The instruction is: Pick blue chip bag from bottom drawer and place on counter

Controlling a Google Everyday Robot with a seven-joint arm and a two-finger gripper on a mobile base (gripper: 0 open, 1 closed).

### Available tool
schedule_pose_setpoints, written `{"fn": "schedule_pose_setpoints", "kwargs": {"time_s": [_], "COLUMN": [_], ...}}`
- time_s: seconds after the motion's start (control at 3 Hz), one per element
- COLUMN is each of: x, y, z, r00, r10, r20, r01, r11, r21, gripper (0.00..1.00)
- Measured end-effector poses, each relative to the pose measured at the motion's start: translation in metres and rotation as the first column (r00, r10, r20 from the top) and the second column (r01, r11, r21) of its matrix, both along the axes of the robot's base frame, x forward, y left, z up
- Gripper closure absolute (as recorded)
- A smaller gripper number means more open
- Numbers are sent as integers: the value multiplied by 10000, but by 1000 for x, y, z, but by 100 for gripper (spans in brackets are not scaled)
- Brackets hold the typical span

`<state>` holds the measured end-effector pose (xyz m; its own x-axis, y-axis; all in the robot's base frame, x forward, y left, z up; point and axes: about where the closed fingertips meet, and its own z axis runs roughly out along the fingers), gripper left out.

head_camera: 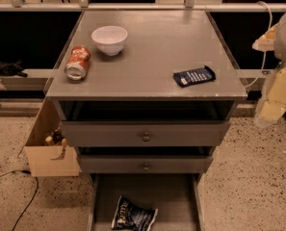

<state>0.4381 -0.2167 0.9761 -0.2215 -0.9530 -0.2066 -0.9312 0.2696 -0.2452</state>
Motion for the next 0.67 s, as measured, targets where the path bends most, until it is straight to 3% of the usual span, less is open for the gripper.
{"fn": "schedule_pose_setpoints", "kwargs": {"time_s": [0.33,0.67], "x": [0,2], "y": [0,0], "z": [0,-7], "r00": [10000,10000], "r10": [0,-48], "r20": [0,-11], "r01": [0,48], "r11": [10000,9986], "r21": [0,534], "gripper": [0,0]}}
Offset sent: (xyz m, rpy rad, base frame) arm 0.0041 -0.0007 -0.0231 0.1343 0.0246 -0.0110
